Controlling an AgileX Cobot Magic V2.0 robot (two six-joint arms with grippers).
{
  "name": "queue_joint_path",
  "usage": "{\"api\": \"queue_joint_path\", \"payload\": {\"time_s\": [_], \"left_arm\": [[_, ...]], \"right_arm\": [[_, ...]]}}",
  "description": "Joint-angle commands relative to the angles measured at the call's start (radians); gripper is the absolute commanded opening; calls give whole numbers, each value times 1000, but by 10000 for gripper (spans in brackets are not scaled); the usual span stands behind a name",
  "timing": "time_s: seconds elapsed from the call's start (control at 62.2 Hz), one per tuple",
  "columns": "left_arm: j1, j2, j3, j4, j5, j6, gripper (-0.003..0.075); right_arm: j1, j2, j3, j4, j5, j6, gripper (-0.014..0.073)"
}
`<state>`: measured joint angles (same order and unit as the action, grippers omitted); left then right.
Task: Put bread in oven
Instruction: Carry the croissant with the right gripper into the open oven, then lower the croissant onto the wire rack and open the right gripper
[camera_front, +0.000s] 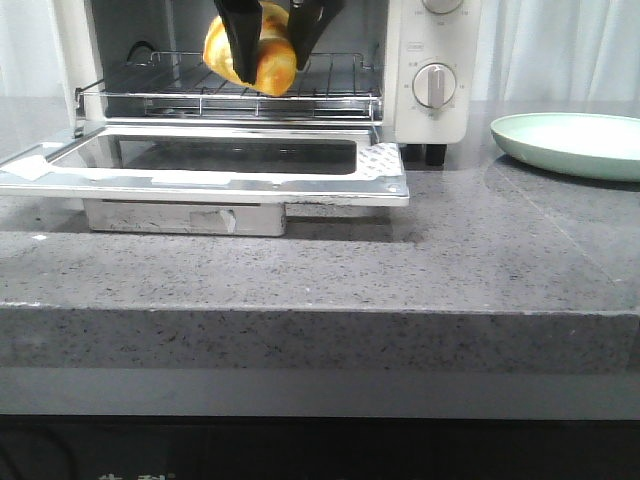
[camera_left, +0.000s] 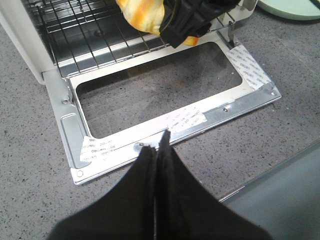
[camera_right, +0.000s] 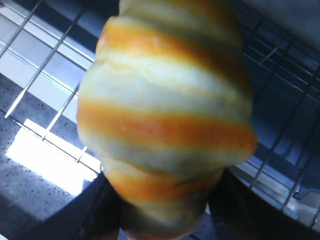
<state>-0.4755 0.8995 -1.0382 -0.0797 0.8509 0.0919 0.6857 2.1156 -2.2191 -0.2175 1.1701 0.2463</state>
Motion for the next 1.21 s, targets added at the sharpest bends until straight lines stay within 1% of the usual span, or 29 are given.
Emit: {"api": "queue_joint_path", "payload": {"time_s": [0.0, 0.177, 0.209, 0.257, 0.29, 0.338, 0.354, 0.45, 0.531, 0.579, 0.676, 0.772, 0.901, 1.046, 1.19], "left_arm": [[2, -6, -26, -9, -64, -9, -18], [2, -6, -26, -9, -63, -9, -18], [2, -6, -26, -9, -63, -9, -18], [2, -6, -26, -9, -63, -9, -18], [2, -6, -26, -9, -63, -9, -18], [2, -6, -26, -9, -63, -9, -18], [2, -6, -26, -9, -63, -9, -18], [2, -6, -26, -9, -63, -9, -18], [2, -6, -26, -9, -63, -9, -18], [2, -6, -26, -9, -63, -9, -18], [2, -6, -26, -9, -63, -9, -18], [2, -6, -26, -9, -63, -9, -18], [2, -6, -26, -9, -63, -9, -18], [2, -6, -26, -9, -63, -9, -18], [2, -6, -26, -7, -63, -9, -18]], "right_arm": [[-8, -57, -36, -39, -64, 2, 85], [-10, -48, -36, -69, -63, 1, 90], [-10, -47, -36, -74, -63, 1, 98], [-10, -47, -36, -76, -62, 1, 134], [-10, -47, -36, -76, -62, 1, 172], [-10, -47, -36, -76, -67, 1, 266], [-10, -47, -36, -76, -69, 1, 314], [-10, -47, -36, -76, -69, 1, 519], [-10, -51, -36, -75, -55, 2, 624], [-10, -56, -36, -70, -44, 2, 652], [-10, -73, -36, -66, -17, 2, 654], [-6, -104, -22, -32, 3, 1, 654], [1, -174, 55, -34, -12, 1, 654], [2, -305, 210, -35, -90, 1, 654], [2, -483, 431, -34, -200, 1, 654]]}}
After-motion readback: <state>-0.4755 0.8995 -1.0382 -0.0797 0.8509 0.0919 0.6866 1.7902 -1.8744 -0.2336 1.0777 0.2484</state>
